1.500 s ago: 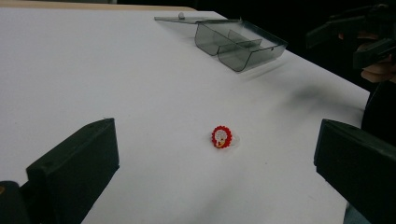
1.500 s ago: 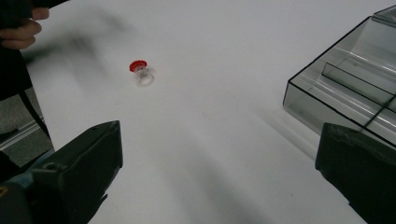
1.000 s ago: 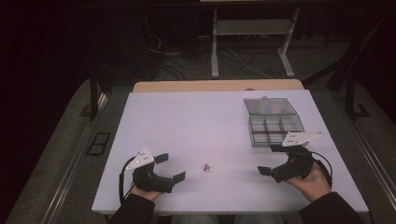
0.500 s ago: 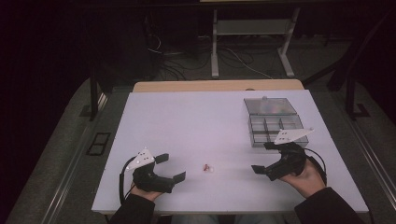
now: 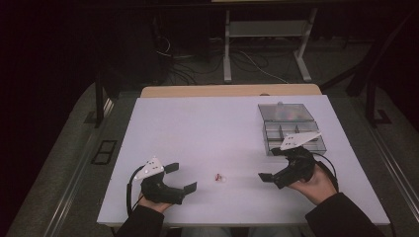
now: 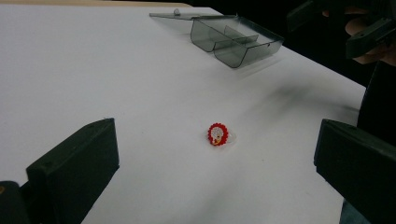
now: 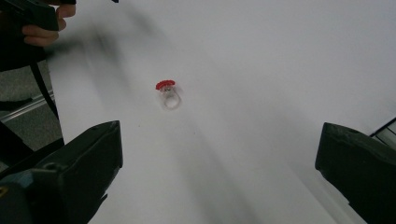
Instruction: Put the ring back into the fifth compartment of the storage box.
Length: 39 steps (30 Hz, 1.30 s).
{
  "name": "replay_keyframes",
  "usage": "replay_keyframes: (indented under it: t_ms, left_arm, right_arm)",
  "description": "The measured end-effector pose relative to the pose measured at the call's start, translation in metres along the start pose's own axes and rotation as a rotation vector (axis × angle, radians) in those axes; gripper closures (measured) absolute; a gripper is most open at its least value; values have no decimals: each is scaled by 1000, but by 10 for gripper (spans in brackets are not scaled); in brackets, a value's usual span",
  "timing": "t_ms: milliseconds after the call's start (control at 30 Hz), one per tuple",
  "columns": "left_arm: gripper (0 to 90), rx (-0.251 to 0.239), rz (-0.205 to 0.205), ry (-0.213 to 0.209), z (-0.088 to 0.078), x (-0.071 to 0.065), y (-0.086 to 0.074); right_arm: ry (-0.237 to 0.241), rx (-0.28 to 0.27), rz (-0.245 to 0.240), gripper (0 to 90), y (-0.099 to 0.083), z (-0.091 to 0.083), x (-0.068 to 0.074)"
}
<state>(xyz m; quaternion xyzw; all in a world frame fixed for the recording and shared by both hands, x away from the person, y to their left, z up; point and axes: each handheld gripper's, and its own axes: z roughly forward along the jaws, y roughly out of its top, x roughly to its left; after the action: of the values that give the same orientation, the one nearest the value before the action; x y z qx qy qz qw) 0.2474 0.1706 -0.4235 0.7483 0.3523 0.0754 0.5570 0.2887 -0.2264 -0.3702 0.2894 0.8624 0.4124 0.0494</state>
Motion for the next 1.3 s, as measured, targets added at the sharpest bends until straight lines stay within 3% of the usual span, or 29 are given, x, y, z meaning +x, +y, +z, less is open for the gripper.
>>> replay_keyframes:
  t_ms: [533,1300]
  left_arm:
    - [0,2,6,-2,0,1,0]
    - [0,11,10,-8,1,0,0]
  right_arm:
    - [42,34,-52,1,26,28,5]
    - [89,80,-93,2,44,65,17]
